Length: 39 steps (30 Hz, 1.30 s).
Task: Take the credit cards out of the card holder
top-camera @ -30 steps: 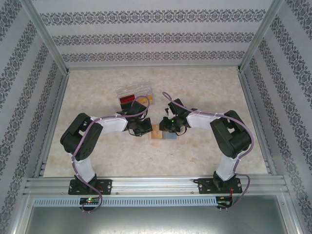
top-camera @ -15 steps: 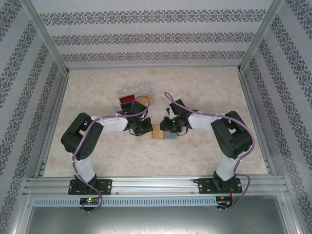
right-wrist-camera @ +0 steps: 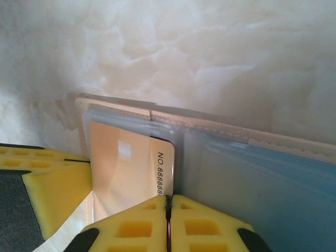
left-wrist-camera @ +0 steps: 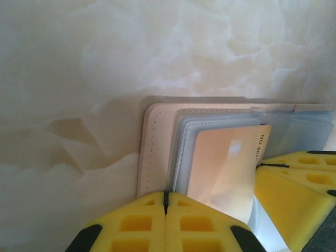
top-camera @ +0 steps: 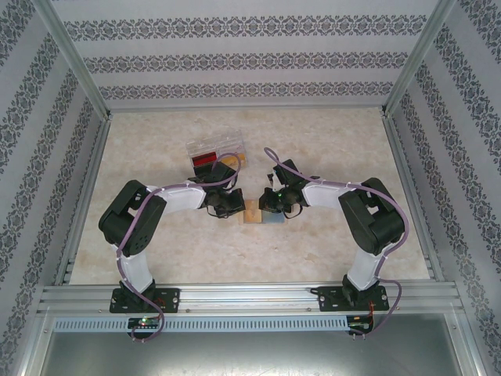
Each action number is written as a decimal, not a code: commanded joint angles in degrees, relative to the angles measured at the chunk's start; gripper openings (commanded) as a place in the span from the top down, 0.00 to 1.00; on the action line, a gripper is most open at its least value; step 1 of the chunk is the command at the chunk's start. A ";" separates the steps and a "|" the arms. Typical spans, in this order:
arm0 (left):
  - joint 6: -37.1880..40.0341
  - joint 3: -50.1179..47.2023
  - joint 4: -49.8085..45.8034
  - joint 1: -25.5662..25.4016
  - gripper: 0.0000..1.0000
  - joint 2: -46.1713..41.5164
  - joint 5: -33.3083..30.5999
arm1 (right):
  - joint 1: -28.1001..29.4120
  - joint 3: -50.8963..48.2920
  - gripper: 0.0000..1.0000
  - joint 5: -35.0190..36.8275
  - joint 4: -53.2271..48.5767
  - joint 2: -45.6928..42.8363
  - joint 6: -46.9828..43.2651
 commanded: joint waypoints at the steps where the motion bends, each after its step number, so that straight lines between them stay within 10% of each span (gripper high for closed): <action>1: 2.47 0.44 -5.55 -0.45 0.89 2.04 -1.70 | -0.61 -1.81 0.92 2.08 0.20 -2.49 0.38; 39: 7.63 6.38 -8.98 -1.41 0.96 5.79 0.38 | -3.09 -4.71 0.79 -11.16 10.22 -2.79 2.33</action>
